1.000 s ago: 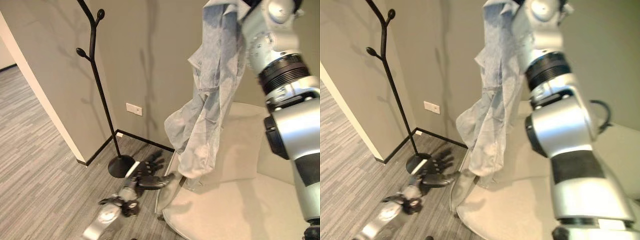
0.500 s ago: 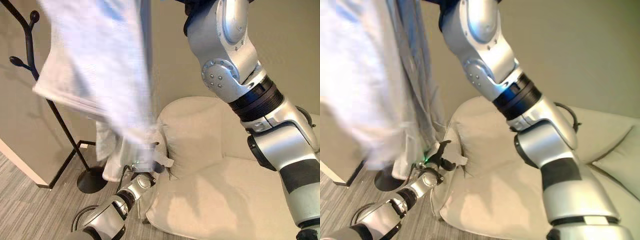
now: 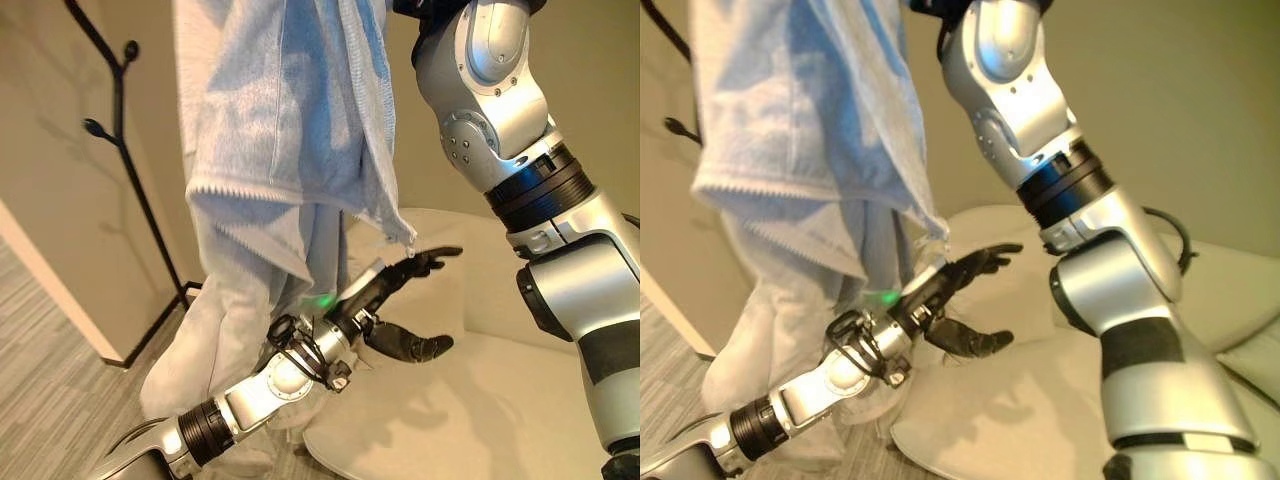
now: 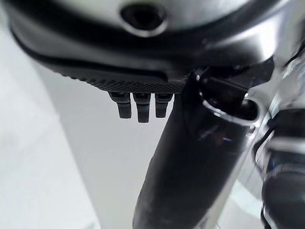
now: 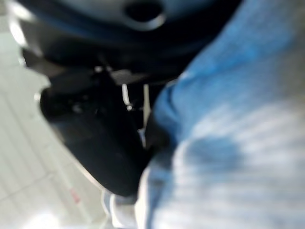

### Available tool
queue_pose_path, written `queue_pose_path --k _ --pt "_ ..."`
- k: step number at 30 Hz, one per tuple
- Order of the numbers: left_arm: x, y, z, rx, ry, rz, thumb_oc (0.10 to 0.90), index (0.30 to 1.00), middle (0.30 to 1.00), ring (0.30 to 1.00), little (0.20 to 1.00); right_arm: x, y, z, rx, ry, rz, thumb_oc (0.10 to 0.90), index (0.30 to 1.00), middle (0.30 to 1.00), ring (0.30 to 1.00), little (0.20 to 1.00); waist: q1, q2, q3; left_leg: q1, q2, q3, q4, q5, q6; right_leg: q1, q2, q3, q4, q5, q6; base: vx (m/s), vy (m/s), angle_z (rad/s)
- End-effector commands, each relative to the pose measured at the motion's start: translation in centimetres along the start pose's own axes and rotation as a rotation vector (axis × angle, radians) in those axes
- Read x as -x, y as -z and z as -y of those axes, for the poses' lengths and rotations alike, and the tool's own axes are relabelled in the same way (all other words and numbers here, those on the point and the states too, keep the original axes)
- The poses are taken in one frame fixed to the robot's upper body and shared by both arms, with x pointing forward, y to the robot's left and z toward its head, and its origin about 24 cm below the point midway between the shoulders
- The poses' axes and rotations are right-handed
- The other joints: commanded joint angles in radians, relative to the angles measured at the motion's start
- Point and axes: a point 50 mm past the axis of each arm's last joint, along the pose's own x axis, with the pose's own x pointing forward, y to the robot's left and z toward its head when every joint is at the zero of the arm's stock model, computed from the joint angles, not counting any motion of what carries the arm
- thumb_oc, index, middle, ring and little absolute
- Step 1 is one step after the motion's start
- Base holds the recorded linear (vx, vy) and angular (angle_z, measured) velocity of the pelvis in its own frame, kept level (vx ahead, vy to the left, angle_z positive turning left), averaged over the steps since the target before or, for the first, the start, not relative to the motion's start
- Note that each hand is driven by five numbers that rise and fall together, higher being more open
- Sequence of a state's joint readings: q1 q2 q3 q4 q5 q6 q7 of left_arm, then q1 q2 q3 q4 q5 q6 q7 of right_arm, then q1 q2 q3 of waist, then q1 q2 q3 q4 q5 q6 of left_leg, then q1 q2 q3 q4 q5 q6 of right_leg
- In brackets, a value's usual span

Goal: Hang the clothes on the sofa on the clothes rack.

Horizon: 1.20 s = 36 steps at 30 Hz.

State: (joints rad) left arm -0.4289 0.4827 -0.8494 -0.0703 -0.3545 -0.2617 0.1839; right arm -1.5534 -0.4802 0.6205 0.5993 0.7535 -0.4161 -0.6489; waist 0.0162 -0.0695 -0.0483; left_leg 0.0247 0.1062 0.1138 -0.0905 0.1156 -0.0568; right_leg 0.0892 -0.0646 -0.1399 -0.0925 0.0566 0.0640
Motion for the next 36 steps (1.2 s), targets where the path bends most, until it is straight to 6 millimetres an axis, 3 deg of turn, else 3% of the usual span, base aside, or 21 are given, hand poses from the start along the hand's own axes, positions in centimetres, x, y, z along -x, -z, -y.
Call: queue_pose_path --k 1,6,10,16,19,21,23,26,28,32,36 --pt "-1.1 -1.2 -2.0 0.014 -0.056 0.101 0.8 0.9 0.9 0.9 0.9 -4.1 -5.7 0.0 0.002 0.083 0.183 0.4 0.3 0.3 0.3 0.3 0.004 -0.033 -0.053 0.017 0.047 -0.022 0.003 -0.09 -0.033 0.006 -0.048 0.003 0.025 -0.039 0.061 -0.02 0.005 0.14" --pt "-1.1 -0.8 -1.9 -0.005 -0.041 0.081 0.8 0.9 0.9 0.9 0.9 -4.1 -4.2 0.4 0.058 0.106 0.126 0.4 0.3 0.3 0.3 0.3 0.009 -0.031 -0.052 0.019 0.043 -0.034 0.003 -0.098 -0.032 0.015 -0.047 -0.004 0.029 -0.05 0.06 0.0 0.007 0.11" --pt "-1.2 -0.9 -1.5 -0.001 -0.019 0.091 0.8 0.9 0.9 0.9 0.9 -4.4 -2.5 1.8 0.193 0.168 0.066 0.4 0.3 0.3 0.3 0.3 0.016 -0.029 -0.047 0.017 0.037 -0.043 0.003 -0.097 -0.031 0.017 -0.05 -0.017 0.032 -0.05 0.061 -0.02 0.023 0.11" --pt "-1.1 -1.2 -2.0 -0.003 -0.043 0.107 0.8 0.9 0.9 0.9 0.9 -4.8 -2.2 3.7 0.267 0.232 0.047 0.4 0.3 0.3 0.3 0.3 0.023 -0.031 -0.046 0.015 0.031 -0.054 0.003 -0.098 -0.028 0.021 -0.052 -0.025 0.034 -0.052 0.062 0.0 0.011 0.06" --pt "-0.2 -1.6 -3.2 -0.02 -0.104 0.122 0.8 0.9 0.9 0.9 0.9 -5.1 -2.3 5.1 0.32 0.258 0.041 0.4 0.3 0.3 0.3 0.3 0.031 -0.033 -0.044 0.015 0.028 -0.06 0.003 -0.098 -0.026 0.022 -0.054 -0.031 0.037 -0.052 0.064 0.0 0.019 0.08" --pt "1.8 -1.7 -5.6 -0.071 -0.25 0.119 0.8 0.9 0.9 0.9 0.9 -5.4 -3.0 6.1 0.371 0.256 0.07 0.4 0.3 0.3 0.3 0.3 0.041 -0.037 -0.041 0.013 0.024 -0.064 0.003 -0.097 -0.026 0.022 -0.056 -0.036 0.038 -0.051 0.066 0.0 0.021 0.13" --pt "2.9 -1.6 -6.8 -0.152 -0.32 0.107 0.8 0.9 0.9 0.9 0.9 -5.4 -3.4 5.9 0.369 0.237 0.092 0.4 0.3 0.3 0.3 0.3 0.043 -0.038 -0.041 0.015 0.023 -0.064 0.003 -0.098 -0.025 0.022 -0.056 -0.036 0.038 -0.05 0.067 0.01 0.011 0.08" --pt "7.6 1.0 -11.3 -0.509 -0.594 -0.084 0.8 0.9 0.9 0.9 0.9 -5.1 -6.3 4.2 0.297 0.13 0.233 0.4 0.3 0.3 0.3 0.3 0.044 -0.038 -0.043 0.018 0.026 -0.054 0.003 -0.099 -0.026 0.019 -0.057 -0.033 0.038 -0.048 0.067 0.02 0.006 0.02" --pt "9.1 2.0 -12.1 -0.557 -0.661 -0.154 0.8 0.9 0.9 0.9 0.9 -4.7 -7.3 3.3 0.253 0.081 0.28 0.4 0.3 0.3 0.3 0.3 0.041 -0.037 -0.043 0.02 0.027 -0.051 0.003 -0.1 -0.027 0.018 -0.055 -0.029 0.038 -0.049 0.066 0.02 -0.001 -0.04" --pt "10.0 3.6 -12.3 -0.581 -0.69 -0.237 0.8 0.9 0.9 0.9 0.9 -3.9 -8.5 1.8 0.165 0.01 0.34 0.4 0.3 0.3 0.3 0.3 0.033 -0.038 -0.049 0.024 0.031 -0.043 0.003 -0.102 -0.027 0.016 -0.053 -0.022 0.037 -0.05 0.064 0.01 -0.005 0.03" --pt "9.5 5.6 -11.7 -0.52 -0.696 -0.304 0.8 0.9 0.9 0.9 0.9 -3.4 -9.0 0.7 0.085 -0.04 0.356 0.4 0.3 0.3 0.3 0.3 0.021 -0.042 -0.05 0.026 0.035 -0.037 0.003 -0.1 -0.029 0.013 -0.051 -0.016 0.037 -0.051 0.062 0.0 -0.019 -0.07"
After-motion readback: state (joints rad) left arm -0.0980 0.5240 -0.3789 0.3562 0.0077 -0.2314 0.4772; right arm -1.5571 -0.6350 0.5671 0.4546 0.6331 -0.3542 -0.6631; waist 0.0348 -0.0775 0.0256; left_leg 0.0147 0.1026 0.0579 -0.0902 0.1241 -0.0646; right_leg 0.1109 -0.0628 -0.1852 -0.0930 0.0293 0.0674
